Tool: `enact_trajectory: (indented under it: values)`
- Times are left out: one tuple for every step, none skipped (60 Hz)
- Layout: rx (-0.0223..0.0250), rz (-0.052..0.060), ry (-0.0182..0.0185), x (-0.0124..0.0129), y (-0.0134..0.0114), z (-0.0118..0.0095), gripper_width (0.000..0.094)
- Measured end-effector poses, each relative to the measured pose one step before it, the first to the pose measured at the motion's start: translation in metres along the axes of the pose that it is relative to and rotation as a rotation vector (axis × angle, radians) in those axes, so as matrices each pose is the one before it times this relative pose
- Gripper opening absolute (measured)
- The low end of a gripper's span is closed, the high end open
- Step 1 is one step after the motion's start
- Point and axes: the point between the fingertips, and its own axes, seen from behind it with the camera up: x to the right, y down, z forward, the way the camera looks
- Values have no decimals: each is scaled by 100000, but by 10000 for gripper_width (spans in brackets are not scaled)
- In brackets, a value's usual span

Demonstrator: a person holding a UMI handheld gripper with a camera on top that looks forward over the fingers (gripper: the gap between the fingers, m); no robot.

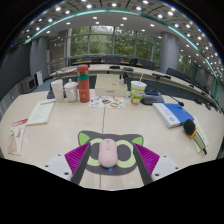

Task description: Arrange mouse

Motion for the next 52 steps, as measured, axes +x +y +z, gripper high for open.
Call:
enact_trajectory:
  values:
    - [721,-185,90,-43,-302,-1079,850]
    - [657,-336,103,-20,-297,-1107,850]
    - [664,-373,198,-13,-294,-1109,851]
    - [644,-316,324,52,-296,-1113,855]
    - [534,71,288,20,-297,-1304,854]
    - [484,292,47,-90,-163,-1015,853]
    - [408,335,73,-122,-119,-1139,853]
    - [273,332,-12,-94,-64,-1148,852]
    - [152,282,-40,-95,-2,-1166,851]
    - [155,287,-154,-121,26,-1173,853]
    - [289,371,-323,-174,17,-1189,856]
    - [491,268,-388,-181,26,-1254,853]
    - [419,306,-465,-184,71,-1130,854]
    - [299,329,-329,-142,141,-1093,853]
    - [204,254,3,-175,257,-1243,853]
    - [20,146,-183,37,89,-819,853]
    - [191,67,-177,-63,189,-990,851]
    - [423,85,-117,-180,257,-1144,853]
    - [286,100,-158,30,128,-827,853]
    - [267,245,42,-47,244,-951,851]
    - [274,223,147,-141,312,-1060,851]
    - [249,13,23,-35,235,-914,851]
    - [317,-100,-53,-144,250,-893,852]
    - [230,-21,-109,47,218,-793,851]
    - [184,14,50,18,245,-777,852]
    - [100,-21,64,36,262,-760,852]
    - [22,-108,57,5,251,-702,850]
    - [-4,-157,-30,-12,270,-685,853]
    - [59,-175,-98,-25,229,-665,852]
    - [345,-191,-68,-138,231,-683,852]
    - [344,-197,-124,98,87,-634,853]
    - [355,-238,-82,0,112,-534,853]
    - [174,-234,-69,6,137,-504,853]
    - [30,-32,-108,-74,166,-452,852]
    - [-115,105,-311,79,175,-465,853]
    - [-1,148,-365,6,179,-414,852]
    - [244,-116,-335,-23,192,-548,853]
    - [200,-347,-37,6,81,-288,852]
    - [233,-511,58,51,54,-274,853]
    - [234,-561,207,71,41,-276,853]
    - [299,-521,275,78,57,-239,853]
    - [367,-333,130,83,-3,-245,853]
    - [400,-149,107,51,-18,-253,853]
    - [422,83,-10,-9,-45,-213,854]
    - [414,124,-58,25,-68,-197,853]
    - [503,-84,-61,237,-64,-58,854]
    - [559,-221,256,-73,-151,-474,854]
    - [667,-507,331,31,-133,-225,854]
    - [687,-605,380,54,-98,-197,855]
    - [559,-579,287,32,-75,-176,854]
    - [382,-452,29,110,11,103,854]
    - [20,-257,-19,37,11,-142,855]
